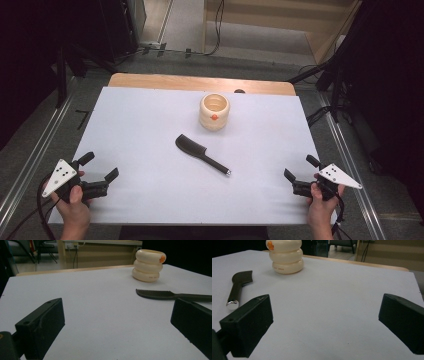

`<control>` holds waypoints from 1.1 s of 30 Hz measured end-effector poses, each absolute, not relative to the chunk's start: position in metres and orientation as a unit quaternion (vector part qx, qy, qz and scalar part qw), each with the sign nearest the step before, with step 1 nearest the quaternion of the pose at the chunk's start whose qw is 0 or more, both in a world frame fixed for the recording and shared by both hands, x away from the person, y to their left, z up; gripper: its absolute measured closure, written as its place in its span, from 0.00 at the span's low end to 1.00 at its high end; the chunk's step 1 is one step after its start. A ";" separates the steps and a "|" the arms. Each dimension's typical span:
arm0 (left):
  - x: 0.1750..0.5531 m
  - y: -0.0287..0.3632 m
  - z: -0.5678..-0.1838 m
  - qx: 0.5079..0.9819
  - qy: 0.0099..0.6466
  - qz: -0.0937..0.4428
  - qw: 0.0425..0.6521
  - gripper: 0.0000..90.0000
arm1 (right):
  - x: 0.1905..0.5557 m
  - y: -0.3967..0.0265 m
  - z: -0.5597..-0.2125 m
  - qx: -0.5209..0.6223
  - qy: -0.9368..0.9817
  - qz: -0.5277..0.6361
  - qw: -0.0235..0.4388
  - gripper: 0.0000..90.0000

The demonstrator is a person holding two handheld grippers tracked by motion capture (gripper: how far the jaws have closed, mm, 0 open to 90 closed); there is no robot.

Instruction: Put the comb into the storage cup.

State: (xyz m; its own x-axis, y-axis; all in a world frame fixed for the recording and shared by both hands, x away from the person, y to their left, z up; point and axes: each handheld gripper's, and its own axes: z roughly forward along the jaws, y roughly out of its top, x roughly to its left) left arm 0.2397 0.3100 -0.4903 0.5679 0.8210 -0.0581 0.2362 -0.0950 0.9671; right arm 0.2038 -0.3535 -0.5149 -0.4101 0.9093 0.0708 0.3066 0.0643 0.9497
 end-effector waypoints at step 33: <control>0.240 0.307 -0.491 0.697 0.377 0.263 0.550 0.00 | 0.261 -0.264 -0.432 0.379 0.794 0.426 0.210 0.00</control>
